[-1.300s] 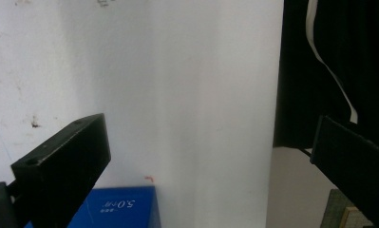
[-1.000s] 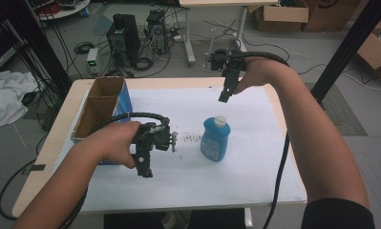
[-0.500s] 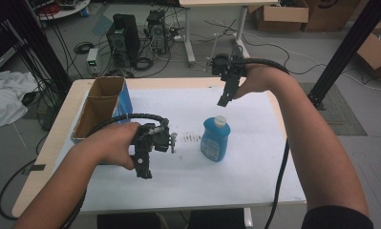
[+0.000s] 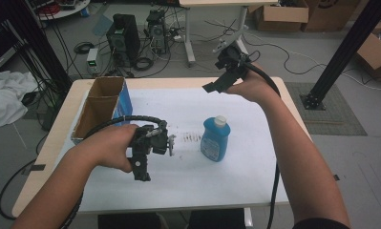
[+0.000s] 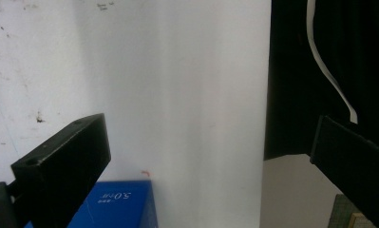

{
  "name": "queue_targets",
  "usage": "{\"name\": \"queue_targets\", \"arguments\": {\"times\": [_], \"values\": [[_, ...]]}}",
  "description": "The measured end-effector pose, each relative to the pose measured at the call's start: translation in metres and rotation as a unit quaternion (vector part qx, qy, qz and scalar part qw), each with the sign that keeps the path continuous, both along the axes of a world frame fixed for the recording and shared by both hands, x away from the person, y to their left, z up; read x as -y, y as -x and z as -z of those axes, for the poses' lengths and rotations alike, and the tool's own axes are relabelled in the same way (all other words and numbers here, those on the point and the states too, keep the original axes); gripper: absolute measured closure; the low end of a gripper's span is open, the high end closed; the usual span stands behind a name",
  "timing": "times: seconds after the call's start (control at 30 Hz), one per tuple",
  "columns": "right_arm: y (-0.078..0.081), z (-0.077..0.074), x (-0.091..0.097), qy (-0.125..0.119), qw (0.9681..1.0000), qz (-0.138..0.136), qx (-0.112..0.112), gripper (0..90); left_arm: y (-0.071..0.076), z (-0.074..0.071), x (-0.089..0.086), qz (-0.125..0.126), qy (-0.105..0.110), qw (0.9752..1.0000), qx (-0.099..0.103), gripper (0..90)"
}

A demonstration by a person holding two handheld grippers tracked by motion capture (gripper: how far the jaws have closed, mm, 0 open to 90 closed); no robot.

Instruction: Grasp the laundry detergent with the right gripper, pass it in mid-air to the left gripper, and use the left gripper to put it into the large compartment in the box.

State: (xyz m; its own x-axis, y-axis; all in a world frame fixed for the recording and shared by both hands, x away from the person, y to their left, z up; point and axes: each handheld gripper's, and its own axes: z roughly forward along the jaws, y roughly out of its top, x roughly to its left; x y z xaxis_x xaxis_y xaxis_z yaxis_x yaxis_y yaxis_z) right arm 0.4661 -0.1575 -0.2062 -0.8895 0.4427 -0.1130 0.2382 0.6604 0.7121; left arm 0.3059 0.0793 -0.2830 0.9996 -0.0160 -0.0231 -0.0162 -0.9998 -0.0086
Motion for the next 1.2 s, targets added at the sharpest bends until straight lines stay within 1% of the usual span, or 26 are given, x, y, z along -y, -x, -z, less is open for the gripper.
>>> {"name": "queue_targets", "arguments": {"times": [0.03,0.07,0.13,0.17,0.23,0.27,0.33,0.37,0.43,0.5,0.57,0.6,0.67,0.7,0.73,0.83,0.93,1.03,1.1,1.2], "values": [[0.001,0.000,0.003,-0.019,0.9996,0.016,0.014,0.0,0.000,0.000,0.000,0.000,0.000,1.0000,0.000,0.1],[0.002,0.001,0.006,-0.036,0.9988,0.026,0.022,0.0,0.001,0.000,0.000,0.000,0.000,1.0000,0.001,0.1],[0.004,0.002,0.013,-0.070,0.9959,0.047,0.033,0.0,0.001,-0.001,-0.001,0.000,0.000,1.0000,0.001,0.1],[0.005,0.002,0.016,-0.079,0.9943,0.058,0.042,0.0,0.002,-0.001,-0.001,0.000,0.002,1.0000,0.002,0.1],[0.009,0.004,0.022,-0.105,0.9911,0.065,0.050,0.0,0.003,-0.001,-0.002,-0.002,0.003,1.0000,0.002,0.0],[0.011,0.004,0.026,-0.112,0.9893,0.076,0.054,0.0,0.003,-0.002,-0.002,0.000,0.000,1.0000,0.002,0.1],[0.017,0.007,0.034,-0.135,0.9858,0.078,0.062,0.0,0.004,-0.002,-0.003,0.000,0.001,1.0000,0.003,0.1],[0.019,0.008,0.039,-0.142,0.9845,0.082,0.063,0.0,0.004,-0.003,-0.003,0.001,0.001,1.0000,0.003,0.1],[0.025,0.012,0.048,-0.158,0.9811,0.087,0.070,0.0,0.004,-0.003,-0.004,0.000,0.001,1.0000,0.004,0.1],[0.031,0.018,0.058,-0.166,0.9791,0.094,0.071,0.0,0.004,-0.003,-0.003,0.002,0.001,1.0000,0.004,0.1],[0.038,0.024,0.069,-0.176,0.9763,0.101,0.077,0.0,0.004,-0.002,-0.003,0.003,0.002,1.0000,0.004,0.1],[0.041,0.027,0.075,-0.181,0.9756,0.100,0.073,0.0,0.004,-0.002,-0.002,0.006,0.002,1.0000,0.003,0.1],[0.049,0.034,0.087,-0.186,0.9735,0.108,0.078,0.0,0.005,-0.002,-0.002,0.007,0.001,1.0000,0.002,0.0],[0.053,0.038,0.093,-0.191,0.9732,0.107,0.070,0.0,0.004,-0.001,-0.002,0.006,0.002,1.0000,0.002,0.1],[0.058,0.043,0.100,-0.193,0.9721,0.112,0.074,0.0,0.004,-0.001,-0.001,0.008,0.001,1.0000,0.002,0.0],[0.070,0.054,0.115,-0.200,0.9703,0.115,0.072,0.0,0.003,-0.002,-0.001,0.009,0.000,1.0000,0.002,0.1],[0.083,0.069,0.130,-0.207,0.9686,0.121,0.067,0.0,0.003,-0.001,-0.001,0.009,0.002,1.0000,0.002,0.0],[0.094,0.083,0.140,-0.211,0.9672,0.126,0.065,0.0,0.002,-0.001,-0.002,0.009,0.003,1.0000,0.002,0.1],[0.102,0.093,0.147,-0.219,0.9656,0.126,0.061,0.0,0.002,-0.001,-0.003,0.009,0.004,1.0000,0.001,0.1],[0.114,0.107,0.154,-0.225,0.9645,0.127,0.056,0.0,0.002,0.000,-0.004,0.008,0.004,1.0000,0.002,0.0]]}}
